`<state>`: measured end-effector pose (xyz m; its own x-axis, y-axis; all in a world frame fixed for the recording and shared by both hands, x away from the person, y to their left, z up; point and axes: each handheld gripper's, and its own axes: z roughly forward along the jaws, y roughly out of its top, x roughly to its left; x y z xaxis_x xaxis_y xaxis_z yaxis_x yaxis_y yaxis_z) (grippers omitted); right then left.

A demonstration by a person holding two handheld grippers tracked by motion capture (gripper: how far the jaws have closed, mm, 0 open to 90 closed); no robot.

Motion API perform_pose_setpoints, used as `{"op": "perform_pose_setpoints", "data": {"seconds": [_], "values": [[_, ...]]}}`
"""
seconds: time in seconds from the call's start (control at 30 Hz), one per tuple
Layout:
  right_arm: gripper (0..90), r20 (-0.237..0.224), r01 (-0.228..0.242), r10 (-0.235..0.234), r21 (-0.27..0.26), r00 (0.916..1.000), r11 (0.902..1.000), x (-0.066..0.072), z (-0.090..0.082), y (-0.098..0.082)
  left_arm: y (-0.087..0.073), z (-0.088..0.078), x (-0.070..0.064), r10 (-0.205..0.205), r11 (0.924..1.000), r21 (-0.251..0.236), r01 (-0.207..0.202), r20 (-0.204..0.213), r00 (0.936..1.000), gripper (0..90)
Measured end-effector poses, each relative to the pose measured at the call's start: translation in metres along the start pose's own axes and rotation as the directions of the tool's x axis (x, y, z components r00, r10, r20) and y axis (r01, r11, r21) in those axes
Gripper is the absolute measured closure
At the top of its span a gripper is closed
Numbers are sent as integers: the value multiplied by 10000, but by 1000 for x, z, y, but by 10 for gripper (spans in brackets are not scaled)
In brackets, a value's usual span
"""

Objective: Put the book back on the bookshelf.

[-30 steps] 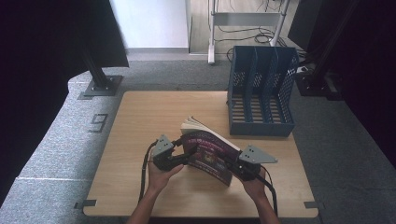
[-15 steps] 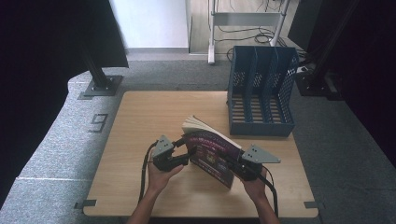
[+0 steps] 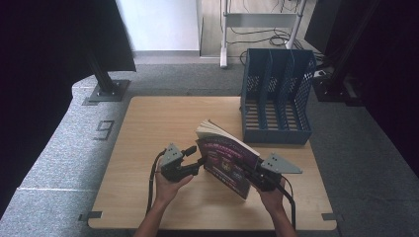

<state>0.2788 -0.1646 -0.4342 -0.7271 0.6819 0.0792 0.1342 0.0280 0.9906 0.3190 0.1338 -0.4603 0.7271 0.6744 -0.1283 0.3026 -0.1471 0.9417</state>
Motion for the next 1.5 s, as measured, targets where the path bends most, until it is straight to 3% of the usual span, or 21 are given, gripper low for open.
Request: {"op": "perform_pose_setpoints", "data": {"seconds": [1.5], "values": [[816, 872, -380, 422, -489, 9953, 9981, -18, -20, 5, -14, 6, 8, -329, 9958, 852, 329, -9, 9995, 406]]}}
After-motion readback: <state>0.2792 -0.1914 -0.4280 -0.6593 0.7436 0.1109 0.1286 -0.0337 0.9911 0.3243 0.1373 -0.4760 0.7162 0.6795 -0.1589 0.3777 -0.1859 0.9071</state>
